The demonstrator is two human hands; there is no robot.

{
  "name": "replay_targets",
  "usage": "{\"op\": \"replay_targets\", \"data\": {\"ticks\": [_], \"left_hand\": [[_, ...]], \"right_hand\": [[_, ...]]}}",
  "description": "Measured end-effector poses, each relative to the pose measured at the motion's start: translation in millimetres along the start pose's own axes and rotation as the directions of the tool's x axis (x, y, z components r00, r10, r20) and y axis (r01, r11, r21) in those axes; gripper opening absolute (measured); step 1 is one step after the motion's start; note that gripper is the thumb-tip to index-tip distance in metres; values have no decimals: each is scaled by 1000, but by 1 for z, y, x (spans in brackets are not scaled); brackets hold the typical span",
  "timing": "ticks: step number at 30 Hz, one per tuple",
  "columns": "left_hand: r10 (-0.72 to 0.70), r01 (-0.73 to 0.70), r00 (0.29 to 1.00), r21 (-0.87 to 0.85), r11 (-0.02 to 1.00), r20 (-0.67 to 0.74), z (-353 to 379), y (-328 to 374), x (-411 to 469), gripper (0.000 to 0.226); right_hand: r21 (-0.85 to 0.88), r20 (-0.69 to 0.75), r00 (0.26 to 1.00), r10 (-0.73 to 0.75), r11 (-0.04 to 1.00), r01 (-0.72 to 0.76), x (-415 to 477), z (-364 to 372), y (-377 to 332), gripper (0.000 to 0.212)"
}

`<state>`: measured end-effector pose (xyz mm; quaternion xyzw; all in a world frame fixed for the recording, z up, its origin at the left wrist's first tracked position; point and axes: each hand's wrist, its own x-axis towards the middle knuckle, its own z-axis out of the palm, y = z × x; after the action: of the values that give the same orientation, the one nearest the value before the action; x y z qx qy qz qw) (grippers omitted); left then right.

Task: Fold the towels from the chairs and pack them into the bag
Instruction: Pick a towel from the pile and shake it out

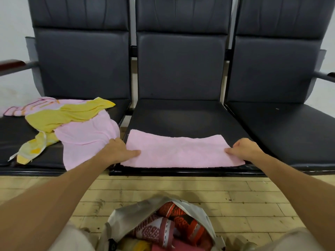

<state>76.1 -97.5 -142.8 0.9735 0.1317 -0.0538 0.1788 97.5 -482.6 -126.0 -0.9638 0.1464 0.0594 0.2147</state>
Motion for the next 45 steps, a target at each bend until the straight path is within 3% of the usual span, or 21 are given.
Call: {"op": "replay_targets", "data": {"ticks": [4, 6, 8, 9, 11, 13, 14, 16, 18, 20, 23, 25, 29, 36, 38, 41, 45], "left_hand": [[78, -82, 996, 102, 991, 38, 1, 16, -9, 52], [81, -81, 997, -59, 995, -1, 4, 22, -12, 41], [26, -39, 999, -384, 923, -37, 1, 25, -13, 40], [-25, 4, 999, -570, 821, -29, -5, 26, -15, 41], [-130, 149, 987, -868, 473, 99, -23, 27, -21, 28], [-148, 351, 931, -931, 101, 335, -40, 24, -27, 10], [-132, 426, 896, -905, -15, 424, -46, 22, -29, 9], [-114, 502, 852, -859, -100, 511, -51, 17, -33, 13], [-124, 514, 844, -853, -90, 522, -53, 20, -37, 16], [-109, 463, 879, -885, -46, 465, -56, 33, -42, 18], [-161, 258, 960, -947, 190, 229, -57, 63, -45, 9], [-119, 172, 983, -934, 313, 141, -52, 85, -50, 9], [24, 117, 990, -910, 398, 138, -35, 134, -59, 9], [70, 50, 985, -647, 761, 158, 14, 199, -64, 55], [96, 69, 973, -665, 743, 208, 23, 210, -71, 52], [203, 180, 906, -774, 607, 371, 38, 215, -75, 41], [210, 248, 895, -831, 497, 393, 38, 204, -75, 21]], "right_hand": [[86, 45, 996, 81, 993, -85, 0, 0, -8, 41], [140, 82, 992, 92, 985, -103, -3, 0, -13, 37], [236, 139, 985, 103, 962, -134, -3, 1, -13, 37], [310, 166, 980, 105, 938, -153, -3, 0, -12, 39], [473, 211, 974, 84, 863, -177, -3, -2, -12, 43], [596, 272, 961, 44, 776, -204, -3, -6, -15, 40], [621, 311, 950, 26, 751, -224, -3, -6, -17, 38], [605, 403, 915, 0, 751, -267, -6, -4, -21, 39], [586, 447, 895, -9, 759, -285, -7, 1, -24, 39], [623, 411, 912, -13, 734, -270, -8, 8, -28, 38], [650, 333, 943, -4, 726, -227, -9, 16, -31, 38], [654, 311, 950, 5, 724, -218, -9, 18, -29, 33], [679, 325, 946, -7, 698, -228, -11, 15, -23, 16], [758, 370, 928, -56, 596, -266, -10, 16, -18, 23], [789, 382, 921, -78, 547, -281, -9, 16, -17, 27], [825, 405, 907, -117, 474, -308, -6, 18, -16, 41], [794, 372, 922, -107, 552, -257, 0, 23, -20, 52]]}}
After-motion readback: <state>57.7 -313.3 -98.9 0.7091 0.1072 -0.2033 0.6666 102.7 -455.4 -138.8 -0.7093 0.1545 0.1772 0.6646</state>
